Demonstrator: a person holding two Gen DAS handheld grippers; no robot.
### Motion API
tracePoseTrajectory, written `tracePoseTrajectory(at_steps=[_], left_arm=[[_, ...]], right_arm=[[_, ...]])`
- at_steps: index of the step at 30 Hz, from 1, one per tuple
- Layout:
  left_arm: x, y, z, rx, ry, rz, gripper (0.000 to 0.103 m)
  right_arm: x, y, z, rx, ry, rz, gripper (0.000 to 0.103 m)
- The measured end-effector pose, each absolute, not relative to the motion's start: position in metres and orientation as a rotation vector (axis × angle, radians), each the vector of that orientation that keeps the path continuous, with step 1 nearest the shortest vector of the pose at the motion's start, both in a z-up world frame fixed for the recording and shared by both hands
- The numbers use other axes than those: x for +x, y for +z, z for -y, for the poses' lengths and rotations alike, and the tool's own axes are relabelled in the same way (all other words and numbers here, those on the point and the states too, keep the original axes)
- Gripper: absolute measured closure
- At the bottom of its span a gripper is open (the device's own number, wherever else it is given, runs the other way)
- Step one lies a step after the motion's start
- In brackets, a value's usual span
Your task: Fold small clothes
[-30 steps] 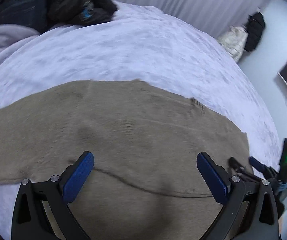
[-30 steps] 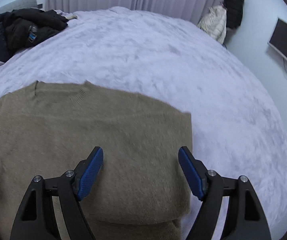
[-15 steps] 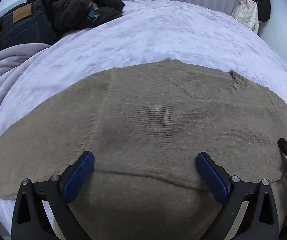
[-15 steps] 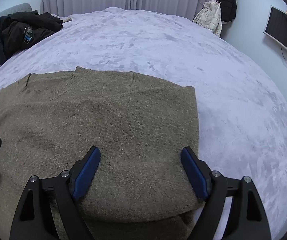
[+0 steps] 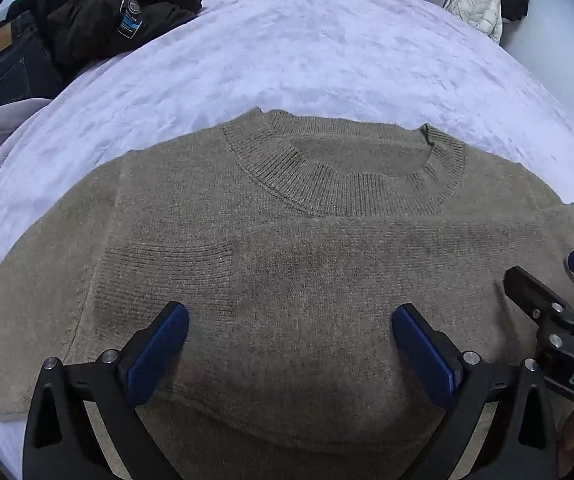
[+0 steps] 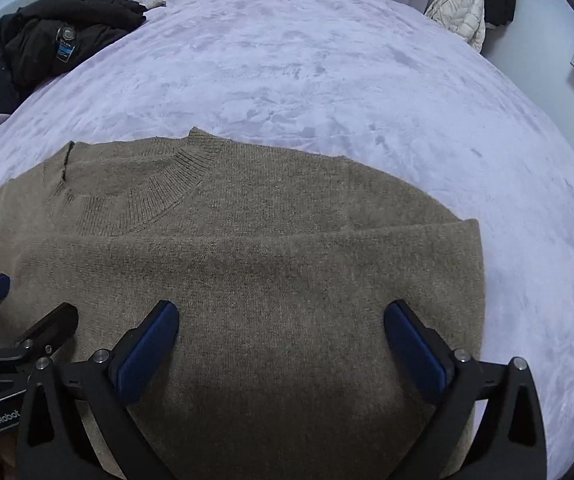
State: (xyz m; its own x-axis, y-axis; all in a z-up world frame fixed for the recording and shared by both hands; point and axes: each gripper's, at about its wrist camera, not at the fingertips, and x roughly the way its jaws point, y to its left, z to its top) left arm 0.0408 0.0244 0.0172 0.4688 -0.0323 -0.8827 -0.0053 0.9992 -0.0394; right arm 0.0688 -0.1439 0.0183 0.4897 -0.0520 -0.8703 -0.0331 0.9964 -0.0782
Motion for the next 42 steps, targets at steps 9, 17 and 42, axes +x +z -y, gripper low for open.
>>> tracePoseTrajectory(at_steps=[9, 17, 42], left_arm=[[0.013, 0.010, -0.030, -0.025, 0.004, -1.036, 0.000], [-0.014, 0.021, -0.055, -0.087, 0.023, -1.012, 0.000], [-0.113, 0.016, -0.309, -0.506, 0.506, -0.924, 0.000]], right_arm=[[-0.002, 0.007, 0.129, -0.140, 0.036, -0.958, 0.001], [-0.016, 0.034, 0.124, -0.114, 0.022, -0.915, 0.000], [0.000, 0.023, -0.038, -0.333, 0.185, -0.964, 0.000]])
